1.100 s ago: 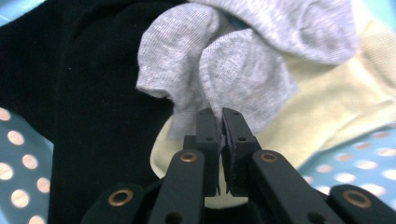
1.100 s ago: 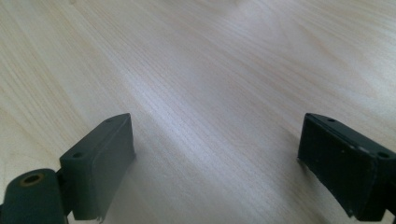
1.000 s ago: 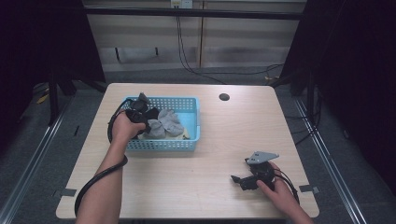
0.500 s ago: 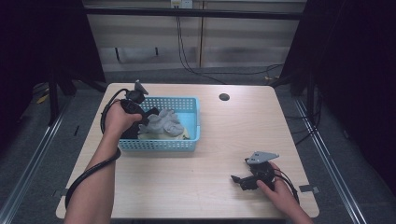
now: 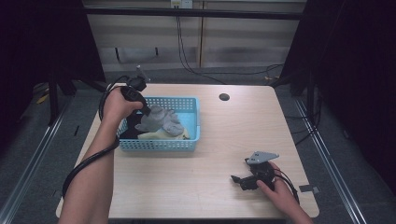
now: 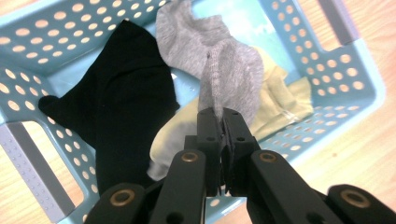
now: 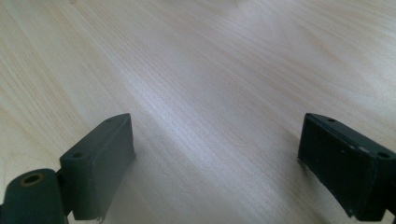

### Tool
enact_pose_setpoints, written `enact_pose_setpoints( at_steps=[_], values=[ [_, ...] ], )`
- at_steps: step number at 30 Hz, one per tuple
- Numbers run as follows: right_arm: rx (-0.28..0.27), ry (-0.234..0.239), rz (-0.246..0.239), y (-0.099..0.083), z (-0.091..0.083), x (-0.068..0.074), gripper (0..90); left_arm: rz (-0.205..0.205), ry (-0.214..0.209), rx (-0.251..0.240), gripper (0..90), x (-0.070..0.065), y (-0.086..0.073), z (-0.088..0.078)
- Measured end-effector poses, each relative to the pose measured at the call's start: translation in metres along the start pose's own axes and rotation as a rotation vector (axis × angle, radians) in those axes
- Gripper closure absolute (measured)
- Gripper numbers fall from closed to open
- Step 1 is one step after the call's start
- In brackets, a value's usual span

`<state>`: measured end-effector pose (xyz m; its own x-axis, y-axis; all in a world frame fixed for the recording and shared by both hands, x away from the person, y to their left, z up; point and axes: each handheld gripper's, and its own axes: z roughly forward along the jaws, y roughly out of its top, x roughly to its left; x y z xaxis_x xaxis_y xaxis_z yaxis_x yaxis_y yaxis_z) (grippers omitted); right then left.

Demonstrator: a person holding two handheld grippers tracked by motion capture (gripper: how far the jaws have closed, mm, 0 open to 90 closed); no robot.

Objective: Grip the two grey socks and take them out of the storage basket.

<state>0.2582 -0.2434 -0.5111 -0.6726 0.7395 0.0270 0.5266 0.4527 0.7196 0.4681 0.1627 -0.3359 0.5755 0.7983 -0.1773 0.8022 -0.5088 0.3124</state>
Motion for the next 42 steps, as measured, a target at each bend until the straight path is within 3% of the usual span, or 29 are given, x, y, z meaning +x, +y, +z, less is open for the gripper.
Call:
enact_pose_setpoints(
  at_steps=[9,17,23,29,42],
  values=[
    [0.001,0.001,0.0,0.0,0.0,0.0,10.1,0.035,-0.018,-0.016,86.8,-0.015,0.007,-0.026],
    [0.002,-0.001,-0.001,0.0,0.0,0.0,10.0,0.072,-0.034,0.001,86.8,-0.028,0.012,-0.046],
    [0.002,-0.001,-0.001,0.0,0.0,0.0,10.1,0.074,-0.048,0.013,86.8,-0.036,0.012,-0.055],
    [0.001,0.002,0.0,0.0,0.0,0.0,10.0,0.092,-0.054,0.029,86.8,-0.045,0.007,-0.062],
    [-0.001,0.002,0.001,0.0,0.0,0.0,10.1,0.151,-0.123,0.047,86.8,-0.07,-0.012,-0.073]
  ],
)
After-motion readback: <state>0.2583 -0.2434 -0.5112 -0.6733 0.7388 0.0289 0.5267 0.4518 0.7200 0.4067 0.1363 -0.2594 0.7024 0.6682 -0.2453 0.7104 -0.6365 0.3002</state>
